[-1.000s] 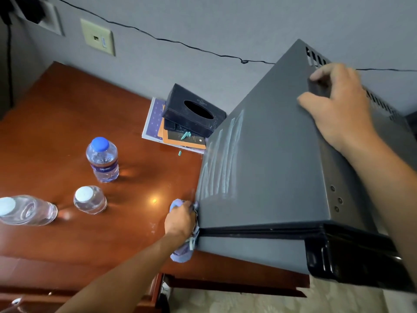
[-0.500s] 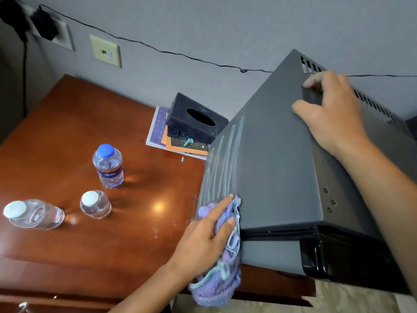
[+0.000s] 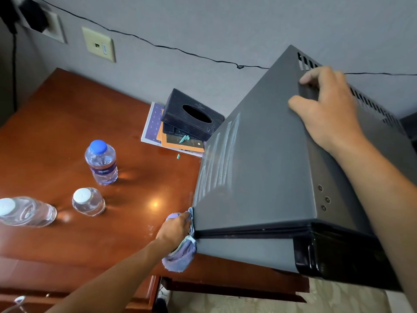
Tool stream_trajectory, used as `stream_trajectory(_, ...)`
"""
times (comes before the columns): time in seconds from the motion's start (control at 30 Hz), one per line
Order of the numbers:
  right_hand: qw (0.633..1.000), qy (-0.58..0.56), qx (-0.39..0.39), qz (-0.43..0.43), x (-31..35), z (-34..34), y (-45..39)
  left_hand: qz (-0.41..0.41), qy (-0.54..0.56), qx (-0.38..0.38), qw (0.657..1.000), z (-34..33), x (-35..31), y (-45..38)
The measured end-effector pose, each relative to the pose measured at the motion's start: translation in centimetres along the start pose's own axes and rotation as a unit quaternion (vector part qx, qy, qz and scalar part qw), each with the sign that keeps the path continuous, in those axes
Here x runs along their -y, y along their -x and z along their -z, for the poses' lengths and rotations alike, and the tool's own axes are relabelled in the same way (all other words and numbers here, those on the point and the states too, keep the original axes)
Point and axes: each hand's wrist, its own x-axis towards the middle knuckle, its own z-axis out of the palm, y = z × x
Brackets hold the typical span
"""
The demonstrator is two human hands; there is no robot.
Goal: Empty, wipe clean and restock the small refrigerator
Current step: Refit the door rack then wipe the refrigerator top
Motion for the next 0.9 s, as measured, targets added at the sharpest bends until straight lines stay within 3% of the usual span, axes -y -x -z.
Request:
stream_trajectory(0.17, 1.000, -0.013, 0.005, -0.010, 0.1, 0.2, 0.1, -0.073, 0.018, 0.021, 0.997, -0.4, 0.4, -0.2)
stream_trajectory(0.3, 1.000, -0.020, 0.012, -0.014, 0.0, 0.1, 0.1, -0.149, 0.004, -0.082, 0.985, 2.1, -4.1, 4.0)
stream_trajectory(0.5, 1.000, -0.014, 0.023, 0.001, 0.0, 0.2, 0.2, -0.249, -0.018, -0.126, 0.960, 7.1, -12.9, 10.6)
stream_trajectory(0.67, 0.996, 0.018, 0.084, 0.024, 0.0, 0.1, -0.3, -0.240, -0.024, -0.144, 0.960, 8.5, -14.9, 8.4)
stream_trajectory(0.9, 0.995, 0.031, 0.089, 0.022, 0.1, 0.0, -0.5, -0.166, -0.055, -0.137, 0.975, 7.5, -13.1, 2.3)
